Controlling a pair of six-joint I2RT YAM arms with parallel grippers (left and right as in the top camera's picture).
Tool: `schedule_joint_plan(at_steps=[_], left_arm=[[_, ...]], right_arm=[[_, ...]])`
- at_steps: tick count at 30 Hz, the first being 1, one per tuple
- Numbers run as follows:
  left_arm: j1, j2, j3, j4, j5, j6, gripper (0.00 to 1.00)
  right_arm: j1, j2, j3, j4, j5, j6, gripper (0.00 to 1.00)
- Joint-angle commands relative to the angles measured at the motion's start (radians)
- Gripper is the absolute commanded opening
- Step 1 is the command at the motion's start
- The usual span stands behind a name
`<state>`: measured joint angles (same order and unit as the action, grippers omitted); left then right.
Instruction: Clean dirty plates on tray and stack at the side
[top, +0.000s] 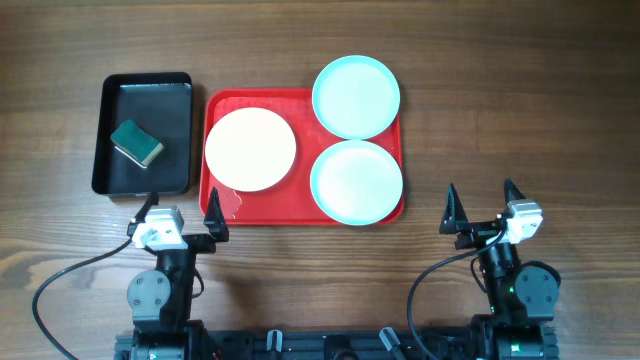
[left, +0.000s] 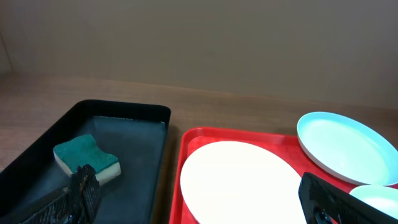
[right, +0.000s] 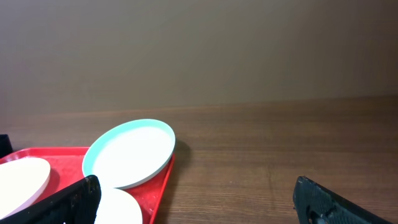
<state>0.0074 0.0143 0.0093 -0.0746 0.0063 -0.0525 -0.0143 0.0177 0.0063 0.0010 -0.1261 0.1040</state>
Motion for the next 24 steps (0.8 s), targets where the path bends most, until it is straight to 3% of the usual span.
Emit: schedule_joint_plan(at_steps=[1,20,24], left_arm=[[-0.006,-0.007,-0.004,-0.001,0.011,0.022,1.0],[-0.006,-0.007,-0.004,-0.001,0.011,0.022,1.0],[-0.006,-0.007,-0.004,-0.001,0.011,0.022,1.0]], right_arm=[[-0.005,-0.004,-0.001,0.005,0.014,0.008,1.0],[-0.005,-0.004,-0.001,0.006,0.013,0.01,1.0],[-0.005,-0.004,-0.001,0.005,0.014,0.101,1.0]])
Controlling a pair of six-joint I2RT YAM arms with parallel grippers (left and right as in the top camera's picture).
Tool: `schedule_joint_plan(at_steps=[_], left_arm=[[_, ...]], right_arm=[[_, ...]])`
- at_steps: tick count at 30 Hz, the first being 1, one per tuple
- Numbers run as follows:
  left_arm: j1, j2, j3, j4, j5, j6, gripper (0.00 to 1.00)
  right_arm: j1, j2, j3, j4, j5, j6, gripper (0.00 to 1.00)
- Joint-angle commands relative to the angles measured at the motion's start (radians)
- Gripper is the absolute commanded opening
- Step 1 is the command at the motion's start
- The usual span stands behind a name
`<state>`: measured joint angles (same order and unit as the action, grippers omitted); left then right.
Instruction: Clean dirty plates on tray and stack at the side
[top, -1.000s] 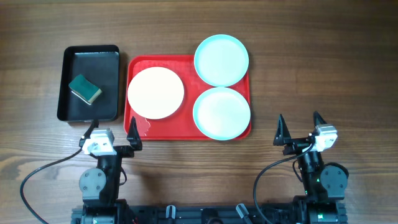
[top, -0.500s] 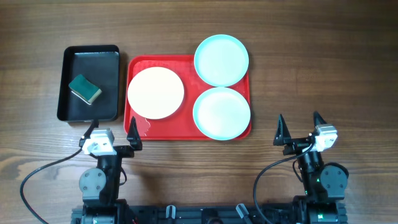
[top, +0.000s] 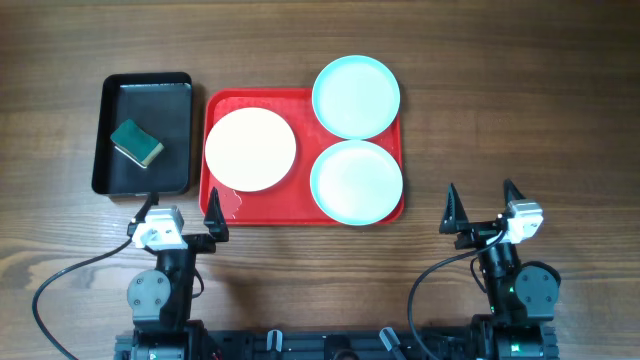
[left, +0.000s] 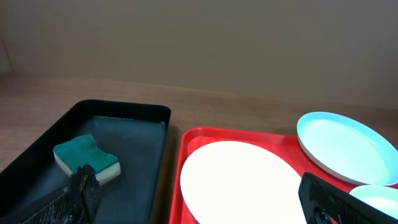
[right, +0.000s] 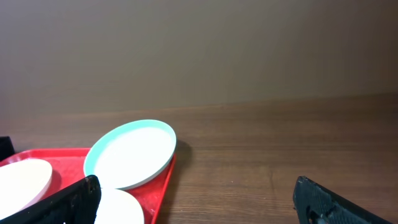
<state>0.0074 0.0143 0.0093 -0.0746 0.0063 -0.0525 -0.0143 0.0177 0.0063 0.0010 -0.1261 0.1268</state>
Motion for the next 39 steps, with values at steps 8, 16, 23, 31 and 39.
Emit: schedule_joint_plan(at_steps=[8,16,23,31,39], left_arm=[[-0.003,-0.002,-0.004,0.003,-0.026,0.017,1.0],[-0.003,0.062,-0.004,0.003,-0.022,-0.087,1.0],[-0.003,0.156,0.069,0.002,-0.001,-0.146,1.0],[-0.003,0.41,0.377,-0.16,0.019,-0.146,1.0],[-0.003,0.74,0.826,-0.496,0.024,-0.147,1.0]], right_arm=[[-0.005,-0.002,-0.001,0.005,0.021,0.082,1.0],[-0.005,-0.002,-0.001,0.006,0.005,0.082,1.0],[-0.005,-0.002,0.043,0.009,-0.086,0.082,1.0],[-0.005,0.031,0.171,-0.009,-0.141,0.072,1.0],[-0.005,0.239,0.411,-0.158,-0.188,-0.024,1.0]])
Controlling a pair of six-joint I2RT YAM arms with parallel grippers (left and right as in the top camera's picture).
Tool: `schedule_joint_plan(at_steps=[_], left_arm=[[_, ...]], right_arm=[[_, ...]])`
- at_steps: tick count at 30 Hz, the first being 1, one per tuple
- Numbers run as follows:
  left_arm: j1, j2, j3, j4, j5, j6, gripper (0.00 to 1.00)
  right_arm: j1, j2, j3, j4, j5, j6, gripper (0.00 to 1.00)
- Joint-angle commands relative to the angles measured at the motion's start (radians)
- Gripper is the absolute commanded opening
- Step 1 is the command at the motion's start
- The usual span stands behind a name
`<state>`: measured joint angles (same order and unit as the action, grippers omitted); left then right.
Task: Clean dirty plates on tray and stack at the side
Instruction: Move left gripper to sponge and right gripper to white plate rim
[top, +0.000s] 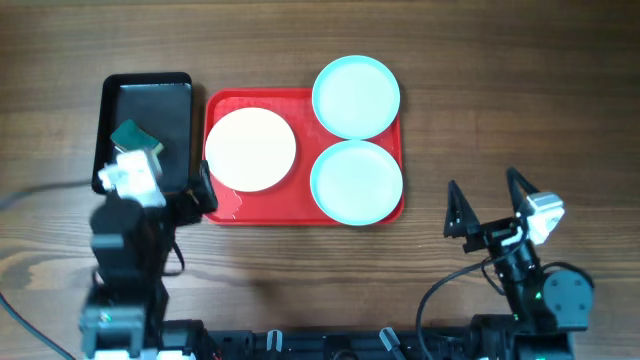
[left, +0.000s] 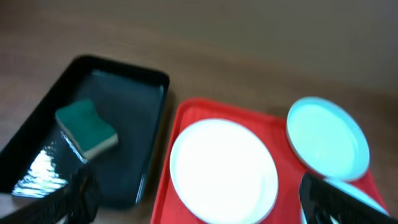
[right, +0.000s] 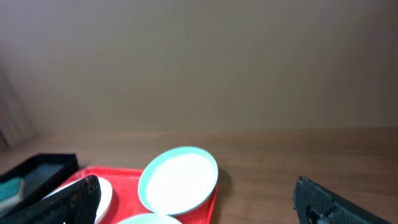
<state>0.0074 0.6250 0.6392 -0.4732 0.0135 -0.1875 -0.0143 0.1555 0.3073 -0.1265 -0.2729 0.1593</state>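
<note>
A red tray (top: 225, 205) holds a white plate (top: 250, 148) on its left and a light blue plate (top: 356, 181) at its near right. A second light blue plate (top: 356, 96) leans over the tray's far right rim. A green sponge (top: 137, 136) lies in the black bin (top: 175, 100). My left gripper (top: 170, 187) is open and empty, raised over the near edge of the bin and the tray's near left corner. To the right of the tray, my right gripper (top: 487, 205) hangs open and empty above the table.
The wooden table (top: 500, 80) spreads bare to the right of the tray and beyond it. In the left wrist view the sponge (left: 86, 127) sits mid-bin, left of the white plate (left: 224, 169). The black bin touches the tray's left side.
My left arm has risen and come forward and left, from the table's near edge to over the bin's near edge. The right gripper has lifted and tilted slightly. Plates and sponge are unmoved.
At both earlier moments the two arms rested at the near edge of the table with open grippers, and nothing moved between them. Now both have lifted, the left one reaching over the bin and tray corner.
</note>
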Motion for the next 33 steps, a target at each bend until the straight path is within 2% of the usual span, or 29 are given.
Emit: schedule_joint_plan(at_steps=[1,5,9,11,13,14,16,19,22,26,28,33], left_arm=[[-0.003,0.174,0.261,-0.152,0.016,-0.018,1.0],[-0.003,0.363,0.514,-0.36,0.024,-0.096,1.0],[-0.003,0.541,0.721,-0.505,0.128,-0.109,1.0],[-0.003,0.6,0.744,-0.559,0.204,-0.109,1.0],[-0.003,0.628,0.743,-0.621,0.223,-0.109,1.0],[-0.004,0.657,0.742,-0.66,0.231,-0.113,1.0],[-0.004,0.677,0.742,-0.675,0.246,-0.113,1.0],[-0.004,0.709,0.742,-0.689,0.259,-0.113,1.0],[0.002,0.736,0.742,-0.676,0.242,-0.132,1.0],[0.036,0.765,0.742,-0.689,0.037,-0.394,0.99],[0.063,0.771,0.742,-0.698,-0.054,-0.478,0.99],[0.136,0.778,0.763,-0.711,-0.108,-0.502,0.98]], right_arm=[[-0.005,0.145,0.145,-0.045,-0.043,-0.055,1.0],[-0.005,0.333,0.288,-0.119,-0.043,-0.055,1.0],[-0.005,0.579,0.495,-0.303,-0.044,-0.056,1.0],[-0.005,0.746,0.658,-0.461,-0.051,-0.091,1.0],[-0.005,0.855,0.77,-0.571,-0.059,-0.11,1.0],[-0.005,0.966,0.884,-0.669,-0.064,-0.107,1.0],[-0.005,1.038,0.948,-0.708,-0.066,-0.106,1.0],[-0.005,1.147,0.99,-0.681,-0.133,-0.051,1.0],[0.008,1.209,0.991,-0.603,-0.212,-0.05,1.0],[0.099,1.302,1.055,-0.593,-0.138,0.0,1.0],[0.149,1.352,1.111,-0.619,-0.105,0.001,1.0],[0.289,1.529,1.328,-0.736,-0.01,0.001,1.0]])
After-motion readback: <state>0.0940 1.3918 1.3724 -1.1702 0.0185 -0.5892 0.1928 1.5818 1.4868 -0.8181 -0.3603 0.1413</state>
